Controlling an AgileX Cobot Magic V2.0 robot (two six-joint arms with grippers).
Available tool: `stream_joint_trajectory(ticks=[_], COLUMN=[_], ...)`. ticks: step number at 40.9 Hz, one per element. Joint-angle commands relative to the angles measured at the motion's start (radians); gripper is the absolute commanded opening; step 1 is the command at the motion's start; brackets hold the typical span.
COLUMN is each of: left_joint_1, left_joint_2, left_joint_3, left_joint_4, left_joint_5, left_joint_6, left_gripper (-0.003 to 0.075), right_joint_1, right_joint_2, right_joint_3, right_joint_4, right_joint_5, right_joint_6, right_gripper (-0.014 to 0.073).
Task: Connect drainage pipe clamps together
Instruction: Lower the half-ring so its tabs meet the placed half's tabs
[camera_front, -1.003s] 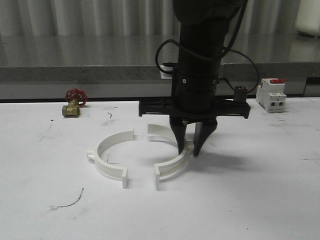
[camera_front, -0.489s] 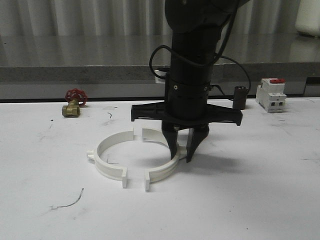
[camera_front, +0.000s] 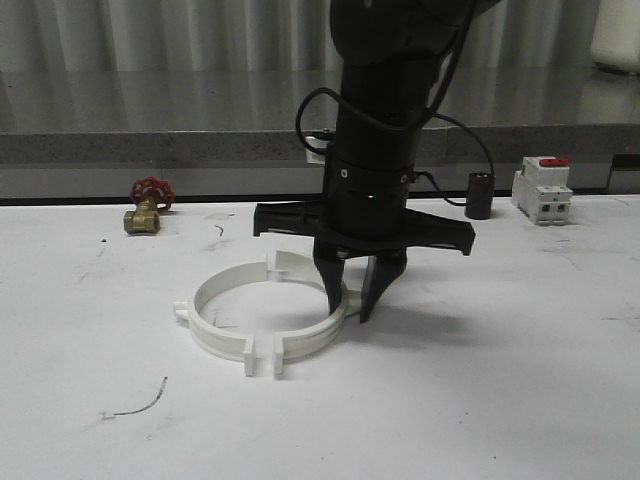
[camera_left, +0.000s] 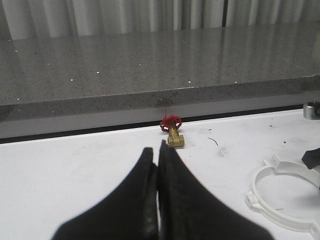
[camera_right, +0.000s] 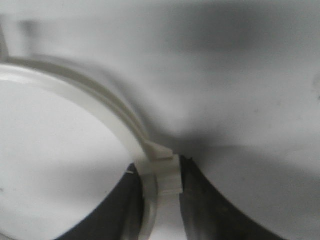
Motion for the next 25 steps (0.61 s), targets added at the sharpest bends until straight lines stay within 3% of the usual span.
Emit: stream_joint_trajectory(ticks=[1, 25], left_joint_1=[0.001, 0.001], left_joint_2=[0.007, 0.007], left_joint_3=[-0.027, -0.027], left_joint_4=[0.004, 0.004], left_joint_5=[-0.076, -0.076], left_joint_6=[-0.002, -0.002], left_gripper=[-0.0020, -0.0020], right_joint_1=[0.000, 0.000], right_joint_2=[-0.048, -0.048], right_joint_3=[-0.027, -0.027], right_joint_4=[0.025, 0.027], right_joint_5=[-0.046, -0.060], right_joint_6=[0.000, 0.011], right_gripper=[0.0162, 0.0162])
